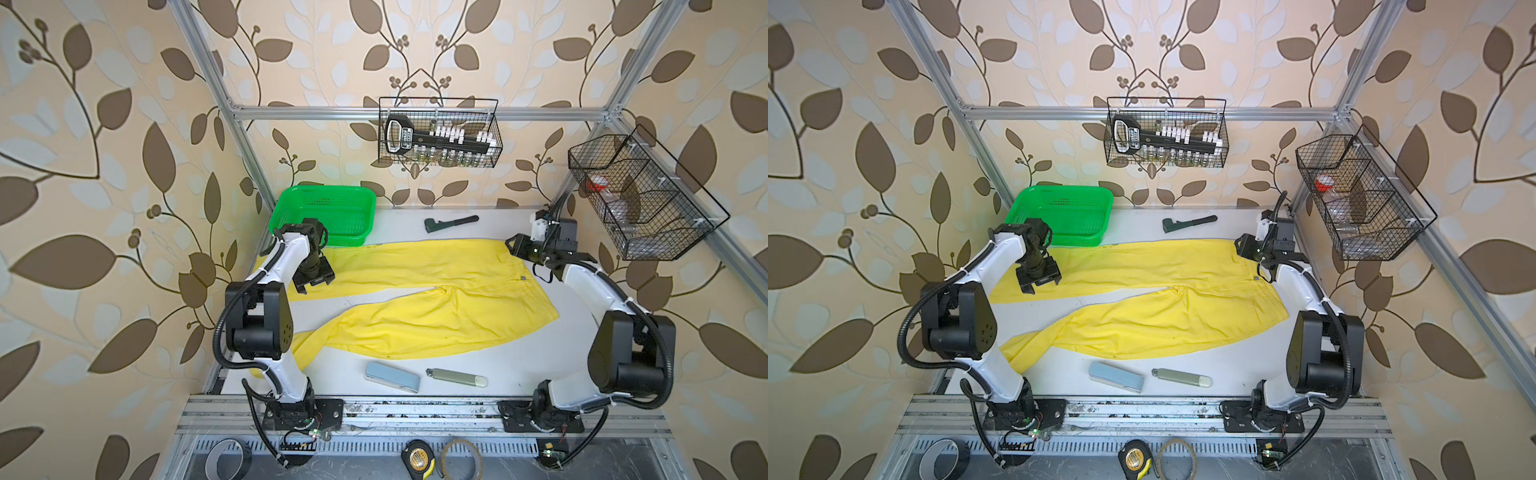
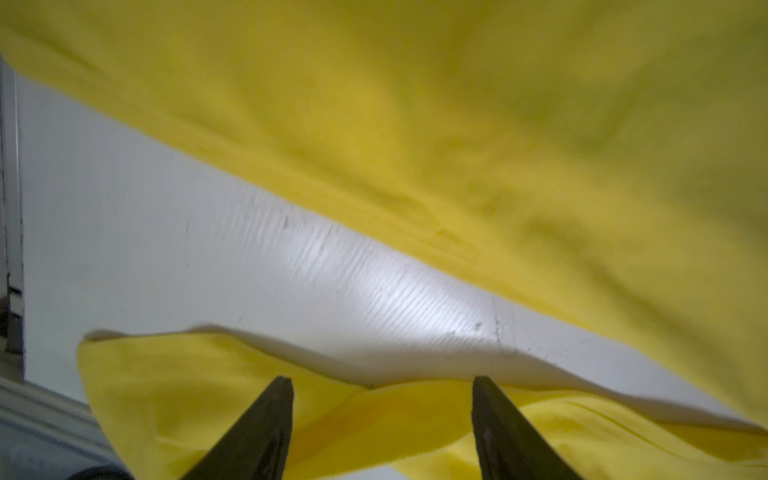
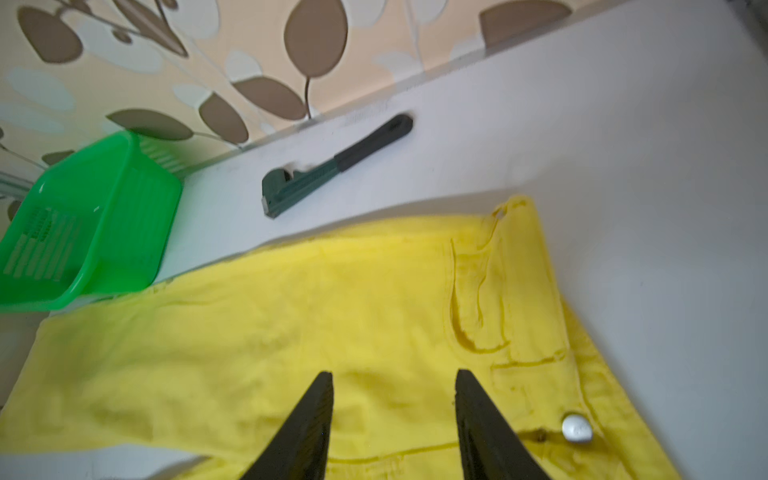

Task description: Fold and stack the trousers

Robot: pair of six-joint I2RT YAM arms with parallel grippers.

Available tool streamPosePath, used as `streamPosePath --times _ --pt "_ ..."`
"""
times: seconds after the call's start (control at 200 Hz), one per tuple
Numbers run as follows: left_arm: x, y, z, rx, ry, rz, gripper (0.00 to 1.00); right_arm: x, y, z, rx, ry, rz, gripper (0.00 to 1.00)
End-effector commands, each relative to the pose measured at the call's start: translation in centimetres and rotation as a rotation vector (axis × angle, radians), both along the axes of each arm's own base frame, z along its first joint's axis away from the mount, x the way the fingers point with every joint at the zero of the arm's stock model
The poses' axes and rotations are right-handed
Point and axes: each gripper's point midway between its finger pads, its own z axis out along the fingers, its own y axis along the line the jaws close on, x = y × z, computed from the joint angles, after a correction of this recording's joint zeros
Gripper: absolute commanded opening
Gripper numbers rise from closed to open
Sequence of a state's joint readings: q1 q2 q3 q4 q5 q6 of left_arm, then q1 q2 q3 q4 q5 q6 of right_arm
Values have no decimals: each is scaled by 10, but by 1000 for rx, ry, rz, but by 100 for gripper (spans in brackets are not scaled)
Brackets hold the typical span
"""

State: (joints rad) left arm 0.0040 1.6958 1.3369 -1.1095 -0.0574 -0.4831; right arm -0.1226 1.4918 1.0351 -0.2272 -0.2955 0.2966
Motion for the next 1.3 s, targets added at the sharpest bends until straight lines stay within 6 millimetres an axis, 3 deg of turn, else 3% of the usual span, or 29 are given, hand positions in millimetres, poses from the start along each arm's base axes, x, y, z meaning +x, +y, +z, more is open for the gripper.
streamPosePath --times 0.0,0.12,0.22,0.28,0.43,0.59,0.745,0.86,0.97,1.155,1.3 --pt "-52 5 -4 29 123 61 70 -42 30 -32 96 157 24 53" --pt "-78 2 -7 34 152 83 70 -72 56 -47 151 191 44 59" --pt "-85 -13 -2 40 124 54 71 -94 69 -57 179 206 52 60" --pt "-88 -21 -1 46 105 28 72 -107 73 -62 153 225 57 66" --pt "-105 -25 -13 92 135 1 72 -132 76 -73 123 258 79 68" --pt "-108 -16 -34 170 182 -67 73 -146 77 -82 70 283 104 68" --pt "-92 -18 -49 173 189 -113 70 -149 79 -82 53 288 116 68" --pt "-90 -13 -57 199 200 -135 57 -151 80 -81 52 280 117 68" --pt "-82 -12 -53 214 200 -151 40 -155 81 -85 51 290 117 68" --pt "-70 -3 -41 265 194 -170 3 -158 83 -91 49 300 115 68" --pt "-46 5 -25 329 197 -249 4 -158 82 -97 26 312 119 68"
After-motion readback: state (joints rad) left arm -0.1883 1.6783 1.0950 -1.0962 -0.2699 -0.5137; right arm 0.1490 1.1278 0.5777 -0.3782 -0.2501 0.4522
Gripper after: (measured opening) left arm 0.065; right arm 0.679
